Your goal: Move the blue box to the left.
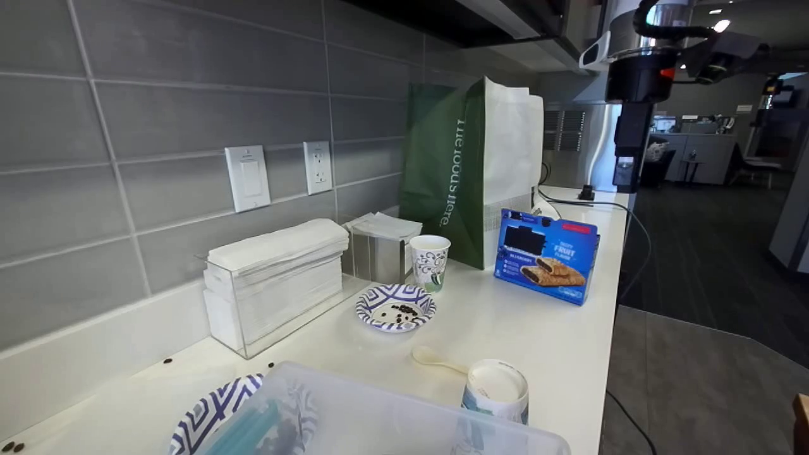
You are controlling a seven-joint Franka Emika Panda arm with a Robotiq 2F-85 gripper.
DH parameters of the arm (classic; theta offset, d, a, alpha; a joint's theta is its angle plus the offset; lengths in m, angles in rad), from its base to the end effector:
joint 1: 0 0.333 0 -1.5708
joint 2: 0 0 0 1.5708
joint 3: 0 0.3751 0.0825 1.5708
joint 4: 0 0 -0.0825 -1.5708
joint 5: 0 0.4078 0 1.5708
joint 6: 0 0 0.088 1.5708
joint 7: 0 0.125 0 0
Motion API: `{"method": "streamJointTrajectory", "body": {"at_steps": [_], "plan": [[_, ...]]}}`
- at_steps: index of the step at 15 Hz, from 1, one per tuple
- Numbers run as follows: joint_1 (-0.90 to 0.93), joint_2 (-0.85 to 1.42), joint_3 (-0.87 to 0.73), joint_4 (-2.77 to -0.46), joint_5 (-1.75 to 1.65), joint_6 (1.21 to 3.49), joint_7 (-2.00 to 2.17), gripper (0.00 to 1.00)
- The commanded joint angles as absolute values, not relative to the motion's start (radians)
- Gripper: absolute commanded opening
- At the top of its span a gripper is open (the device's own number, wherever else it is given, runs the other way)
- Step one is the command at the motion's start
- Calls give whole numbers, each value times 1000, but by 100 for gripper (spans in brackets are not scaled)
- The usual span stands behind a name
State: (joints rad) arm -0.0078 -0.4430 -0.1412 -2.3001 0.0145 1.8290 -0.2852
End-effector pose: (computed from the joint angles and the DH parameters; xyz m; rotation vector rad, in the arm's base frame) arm 0.4082 -0.0670 0.5419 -3.0539 -0.2244 0.0243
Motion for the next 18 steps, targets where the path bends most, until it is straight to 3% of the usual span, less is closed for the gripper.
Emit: {"method": "streamJointTrajectory", "body": {"at_steps": [1,18], "plan": [[-56,-411,-169,-2253,-70,1893,-347,100],[-177,-102,-222,-2202,-230,2304,-266,100]]}}
